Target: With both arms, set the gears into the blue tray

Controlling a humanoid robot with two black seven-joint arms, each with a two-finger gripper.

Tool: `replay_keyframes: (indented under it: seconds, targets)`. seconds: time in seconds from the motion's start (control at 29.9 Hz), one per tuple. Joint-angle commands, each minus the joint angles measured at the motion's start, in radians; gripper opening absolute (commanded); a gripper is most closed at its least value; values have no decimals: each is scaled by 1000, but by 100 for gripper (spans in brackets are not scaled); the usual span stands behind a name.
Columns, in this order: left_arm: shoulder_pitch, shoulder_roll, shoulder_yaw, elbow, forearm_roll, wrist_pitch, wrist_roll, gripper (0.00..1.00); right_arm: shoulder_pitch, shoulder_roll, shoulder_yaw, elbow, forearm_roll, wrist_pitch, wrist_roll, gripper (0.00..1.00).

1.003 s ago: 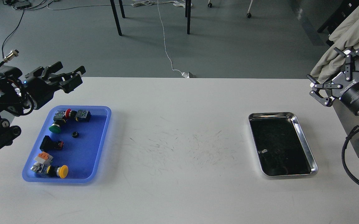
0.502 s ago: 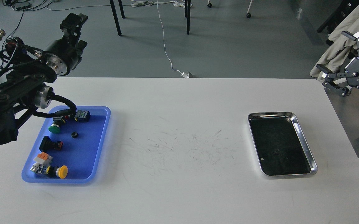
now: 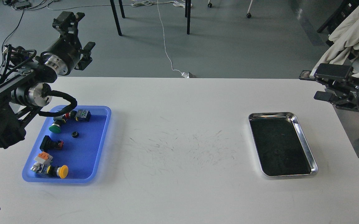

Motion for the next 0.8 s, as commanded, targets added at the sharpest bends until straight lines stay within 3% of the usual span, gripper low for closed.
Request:
replay_keyframes:
  seconds: [0.0, 0.37, 0.6, 0.77]
  targets:
    - [2, -1, -1, -1, 1, 2, -3, 98, 1, 5, -81, 2, -157, 0, -9, 99]
    - [2, -3, 0, -6, 3, 9, -6, 98, 26, 170, -297, -137, -349, 0, -9, 98]
    - [2, -3, 0, -6, 4, 11, -6, 98, 171, 319, -536, -269, -358, 0, -9, 98]
    - [2, -3, -1, -8, 4, 11, -6, 98, 225, 384, -609, -306, -358, 0, -9, 97]
